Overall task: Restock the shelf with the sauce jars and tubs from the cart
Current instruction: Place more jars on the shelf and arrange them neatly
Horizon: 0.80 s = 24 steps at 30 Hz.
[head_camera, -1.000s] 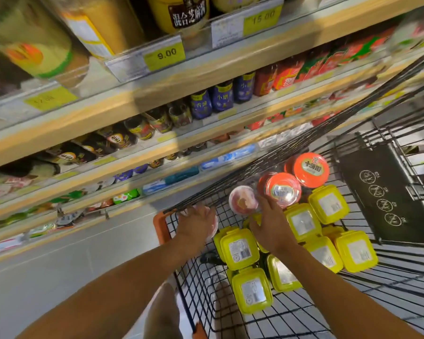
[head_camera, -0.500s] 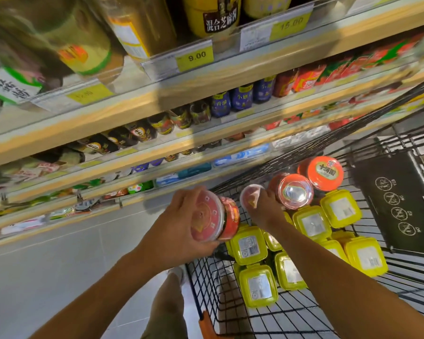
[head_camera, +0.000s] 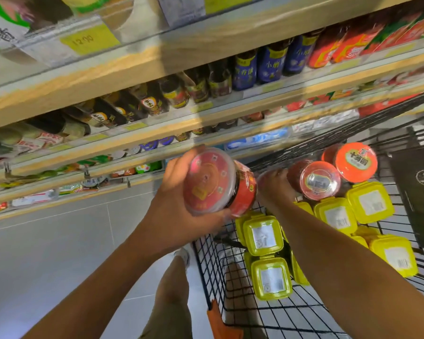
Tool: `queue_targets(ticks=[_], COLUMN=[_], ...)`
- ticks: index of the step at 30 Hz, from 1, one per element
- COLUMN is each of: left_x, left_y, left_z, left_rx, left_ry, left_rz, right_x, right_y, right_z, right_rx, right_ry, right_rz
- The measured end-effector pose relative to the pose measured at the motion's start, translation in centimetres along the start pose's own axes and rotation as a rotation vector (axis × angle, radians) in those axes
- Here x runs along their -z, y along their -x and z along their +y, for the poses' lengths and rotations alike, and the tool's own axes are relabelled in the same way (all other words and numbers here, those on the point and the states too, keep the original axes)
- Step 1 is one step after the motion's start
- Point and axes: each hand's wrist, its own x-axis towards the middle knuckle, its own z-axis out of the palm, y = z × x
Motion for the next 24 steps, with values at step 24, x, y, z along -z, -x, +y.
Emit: queue_targets(ticks=[24], left_x=[3.6], left_y=[2.6], left_z=[4.1], left_rx=[0.134], left_ry=[0.632], left_rz=[-0.010], right_x=[15.6], right_y=[18.5], right_z=[1.9], right_rx=[0.123], right_ry=[-0.189], right_rz=[0.108])
